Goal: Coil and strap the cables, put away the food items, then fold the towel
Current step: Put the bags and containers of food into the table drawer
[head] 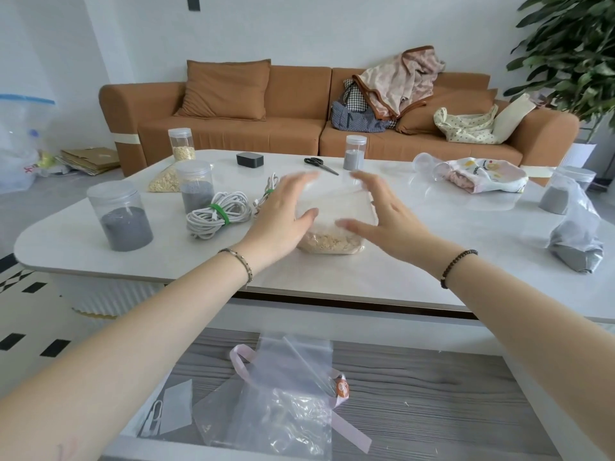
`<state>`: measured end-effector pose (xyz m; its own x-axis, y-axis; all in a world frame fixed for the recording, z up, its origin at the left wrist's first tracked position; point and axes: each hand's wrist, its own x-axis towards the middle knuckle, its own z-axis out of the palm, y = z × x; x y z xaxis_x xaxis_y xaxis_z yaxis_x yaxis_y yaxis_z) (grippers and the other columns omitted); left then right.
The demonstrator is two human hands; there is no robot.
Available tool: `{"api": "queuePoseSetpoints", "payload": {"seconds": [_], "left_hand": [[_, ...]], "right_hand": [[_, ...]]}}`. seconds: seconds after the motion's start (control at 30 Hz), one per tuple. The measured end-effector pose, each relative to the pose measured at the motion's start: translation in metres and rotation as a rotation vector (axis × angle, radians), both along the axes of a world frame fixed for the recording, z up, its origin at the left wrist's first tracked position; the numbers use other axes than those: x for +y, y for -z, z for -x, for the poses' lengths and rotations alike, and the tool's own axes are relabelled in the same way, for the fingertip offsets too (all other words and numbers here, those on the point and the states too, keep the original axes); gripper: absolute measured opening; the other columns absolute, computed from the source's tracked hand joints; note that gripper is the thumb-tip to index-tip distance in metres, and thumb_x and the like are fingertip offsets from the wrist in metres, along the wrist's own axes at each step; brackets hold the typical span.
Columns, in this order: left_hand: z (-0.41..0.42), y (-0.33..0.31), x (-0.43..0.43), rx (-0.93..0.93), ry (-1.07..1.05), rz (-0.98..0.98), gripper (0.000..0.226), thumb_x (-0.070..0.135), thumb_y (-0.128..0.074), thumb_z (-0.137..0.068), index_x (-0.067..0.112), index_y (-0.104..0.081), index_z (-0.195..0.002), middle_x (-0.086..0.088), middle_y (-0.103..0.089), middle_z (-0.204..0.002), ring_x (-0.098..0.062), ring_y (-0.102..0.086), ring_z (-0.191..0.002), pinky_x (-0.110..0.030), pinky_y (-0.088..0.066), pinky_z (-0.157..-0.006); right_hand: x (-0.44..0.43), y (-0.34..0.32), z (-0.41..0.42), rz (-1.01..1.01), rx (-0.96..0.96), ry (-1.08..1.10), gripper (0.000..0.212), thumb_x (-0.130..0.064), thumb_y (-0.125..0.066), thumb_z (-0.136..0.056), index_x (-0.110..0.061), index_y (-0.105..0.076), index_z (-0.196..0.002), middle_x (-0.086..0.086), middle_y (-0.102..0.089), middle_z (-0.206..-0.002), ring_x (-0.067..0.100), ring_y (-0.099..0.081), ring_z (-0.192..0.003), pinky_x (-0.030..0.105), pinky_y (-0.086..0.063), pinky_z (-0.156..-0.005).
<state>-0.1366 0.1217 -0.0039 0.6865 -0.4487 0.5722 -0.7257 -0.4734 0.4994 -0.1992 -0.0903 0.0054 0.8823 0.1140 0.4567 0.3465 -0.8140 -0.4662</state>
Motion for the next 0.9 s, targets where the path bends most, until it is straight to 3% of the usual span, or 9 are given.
{"api": "queuePoseSetpoints", "payload": {"seconds": [0.07,0.17,0.27,0.37,0.53,0.6,0.67,0.77,0.9], "left_hand": [[0.001,0.001,0.006,-0.1,0.043,-0.18,0.029,0.024,-0.055,-0.102,0.025,-0.066,-0.13,0.004,-0.063,-0.135,-0.016,-0.047,-0.135,-0.024,-0.027,-0.11],[0.002,0.007,0.014,-0.072,0.102,-0.311,0.032,0.044,-0.056,-0.1,0.025,-0.07,-0.121,0.012,-0.067,-0.118,-0.008,-0.056,-0.117,-0.035,-0.039,-0.106],[0.004,0.011,0.022,0.05,0.175,-0.349,0.062,0.06,-0.071,-0.082,0.027,-0.06,-0.134,0.015,-0.06,-0.128,-0.001,-0.052,-0.117,-0.023,-0.039,-0.104],[0.0,0.019,0.022,0.026,0.139,-0.294,0.058,0.033,-0.085,-0.077,0.023,-0.062,-0.129,0.01,-0.065,-0.122,-0.006,-0.059,-0.112,-0.018,-0.042,-0.096],[-0.008,0.015,0.024,0.349,0.108,-0.059,0.055,0.053,-0.083,-0.072,0.019,-0.066,-0.113,0.007,-0.073,-0.109,-0.015,-0.068,-0.105,-0.039,-0.053,-0.096],[-0.006,0.012,0.023,0.544,0.131,0.073,0.062,0.064,-0.077,-0.075,0.011,-0.066,-0.106,-0.002,-0.073,-0.101,-0.023,-0.069,-0.1,-0.047,-0.056,-0.094],[0.0,0.007,0.015,0.876,0.206,0.308,0.04,0.044,-0.068,-0.093,0.006,-0.065,-0.106,-0.008,-0.072,-0.095,-0.025,-0.072,-0.088,-0.036,-0.062,-0.078],[0.01,-0.001,0.005,1.086,0.193,0.439,0.028,0.023,-0.061,-0.1,-0.002,-0.063,-0.114,-0.016,-0.072,-0.095,-0.022,-0.074,-0.074,-0.019,-0.057,-0.056],[0.012,-0.008,0.005,1.146,0.197,0.419,0.029,0.021,-0.074,-0.09,0.004,-0.067,-0.112,-0.009,-0.07,-0.093,-0.012,-0.068,-0.068,-0.014,-0.054,-0.055]], "right_hand": [[-0.008,0.002,-0.001,0.264,0.078,-0.02,0.085,-0.068,-0.065,-0.076,-0.028,-0.043,-0.148,-0.009,-0.036,-0.157,0.012,-0.019,-0.15,0.039,-0.017,-0.122],[-0.013,0.01,-0.002,0.442,0.17,-0.011,0.069,-0.062,-0.073,-0.078,-0.032,-0.055,-0.138,-0.016,-0.052,-0.143,0.009,-0.019,-0.15,0.033,-0.01,-0.122],[-0.008,0.014,0.001,0.399,0.149,-0.006,0.038,-0.049,-0.068,-0.083,-0.028,-0.066,-0.115,-0.012,-0.071,-0.108,0.014,-0.059,-0.117,0.036,-0.042,-0.102],[-0.001,0.013,0.001,0.338,0.184,0.06,0.024,-0.041,-0.066,-0.079,-0.021,-0.068,-0.092,-0.006,-0.07,-0.081,0.02,-0.064,-0.082,0.041,-0.054,-0.074],[-0.004,0.0,0.004,-0.159,0.277,0.006,0.029,-0.026,-0.081,-0.082,-0.023,-0.071,-0.108,-0.006,-0.071,-0.092,0.012,-0.065,-0.078,0.015,-0.049,-0.065],[-0.003,-0.005,0.008,-0.559,0.377,-0.053,0.049,-0.02,-0.081,-0.083,-0.02,-0.06,-0.127,0.003,-0.071,-0.105,0.017,-0.071,-0.083,0.019,-0.054,-0.065],[-0.001,-0.008,0.009,-0.875,0.56,-0.067,0.047,-0.024,-0.075,-0.088,-0.011,-0.056,-0.129,0.011,-0.069,-0.107,0.024,-0.068,-0.085,0.026,-0.057,-0.065],[0.006,-0.007,0.01,-0.994,0.8,-0.005,0.036,-0.035,-0.07,-0.092,-0.011,-0.062,-0.118,0.01,-0.068,-0.097,0.02,-0.067,-0.076,0.025,-0.056,-0.066],[0.01,-0.002,0.011,-1.023,0.885,0.067,0.041,-0.037,-0.076,-0.086,-0.009,-0.064,-0.113,0.009,-0.07,-0.089,0.016,-0.066,-0.064,0.024,-0.053,-0.058]]}}
